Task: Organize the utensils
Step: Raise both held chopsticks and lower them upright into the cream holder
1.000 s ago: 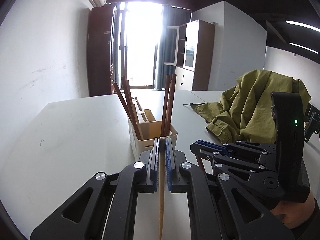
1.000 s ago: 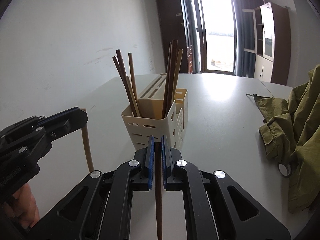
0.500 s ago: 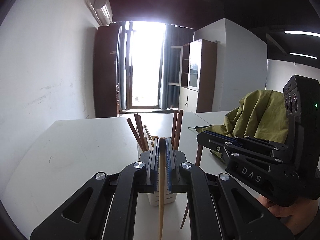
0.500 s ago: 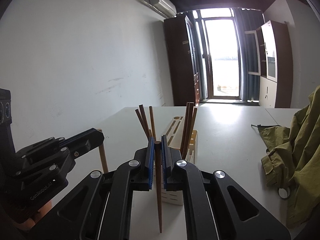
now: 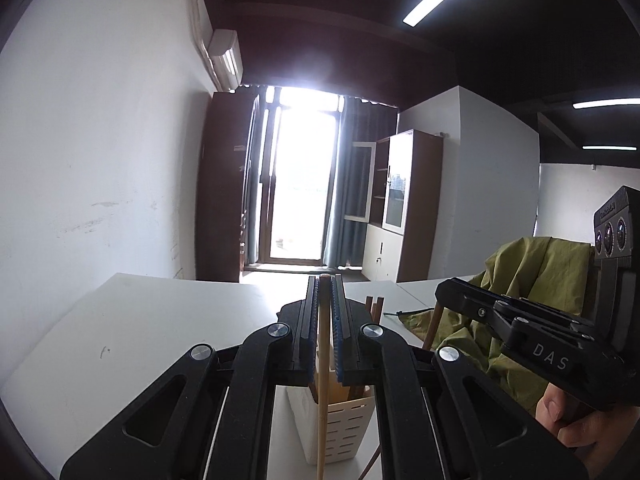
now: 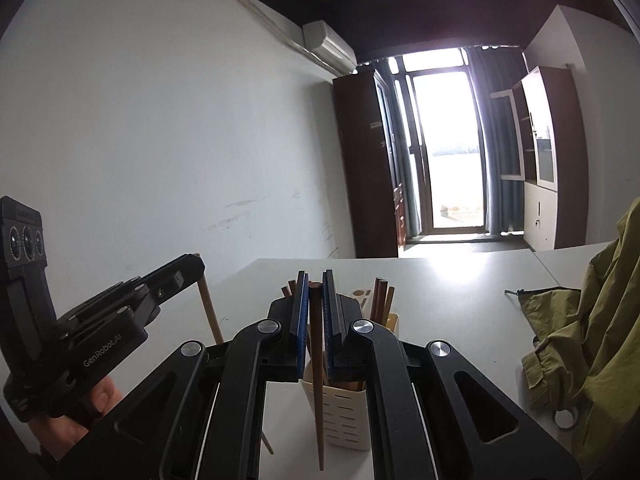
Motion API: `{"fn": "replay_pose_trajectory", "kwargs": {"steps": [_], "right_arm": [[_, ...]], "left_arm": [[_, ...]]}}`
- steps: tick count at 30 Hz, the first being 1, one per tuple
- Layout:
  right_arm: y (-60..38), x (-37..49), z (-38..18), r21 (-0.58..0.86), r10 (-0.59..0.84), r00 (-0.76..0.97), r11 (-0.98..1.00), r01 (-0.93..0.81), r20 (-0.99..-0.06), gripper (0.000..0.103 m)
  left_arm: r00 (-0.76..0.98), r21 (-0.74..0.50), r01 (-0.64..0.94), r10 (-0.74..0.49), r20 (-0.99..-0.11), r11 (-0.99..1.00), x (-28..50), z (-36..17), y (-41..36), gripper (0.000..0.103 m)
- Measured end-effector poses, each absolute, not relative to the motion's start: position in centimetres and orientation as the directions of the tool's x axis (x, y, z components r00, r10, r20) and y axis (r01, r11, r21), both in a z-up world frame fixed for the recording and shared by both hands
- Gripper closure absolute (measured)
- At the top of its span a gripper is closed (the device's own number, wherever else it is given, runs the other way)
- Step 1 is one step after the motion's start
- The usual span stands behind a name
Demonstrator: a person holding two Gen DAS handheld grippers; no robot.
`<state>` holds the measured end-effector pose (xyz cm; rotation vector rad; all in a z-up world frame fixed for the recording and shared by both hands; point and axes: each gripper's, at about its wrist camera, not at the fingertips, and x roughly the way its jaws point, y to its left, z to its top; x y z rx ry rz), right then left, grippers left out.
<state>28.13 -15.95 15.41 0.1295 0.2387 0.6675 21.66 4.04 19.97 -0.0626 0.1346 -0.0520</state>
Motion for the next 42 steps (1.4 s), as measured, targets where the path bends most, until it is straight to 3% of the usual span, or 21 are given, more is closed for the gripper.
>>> {"fn": "replay_pose_trajectory", "kwargs": {"steps": [14,25,32,36,42], "right_arm": [[-19.2,28.0,17.8,0.265,0.658,0.749,0.711,-0.652,0.077,0.096],[-20.4,28.1,18.3,0.248,0.631,0.73,0.687,-0.683,0.264,0.096],[-19.6,29.9,17.5,0.228,0.614,0.751,0.716,-0.659,0.243,0.096],[-18.6,31.2,16.6,0.203,0.612,0.766,0.739,-0.642,0.196,0.096],[-17.4,33.0,15.6,0.202,0.631,0.77,0.745,-0.635,0.095,0.096]], "left_arm": [[0.992,-0.019,-0.005,0.007,0.129,1.0,19.6,21.8,1.7,0.097],[0.971,-0.031,0.009,-0.002,0.238,0.999,20.5,22.4,0.9,0.097],[0.984,-0.014,0.011,-0.008,0.177,1.0,23.3,20.9,0.3,0.097],[0.986,-0.004,-0.009,0.01,0.164,1.0,24.7,19.7,0.6,0.097],[0.998,-0.036,-0.004,0.006,0.056,0.999,27.3,18.7,1.9,0.097]]}}
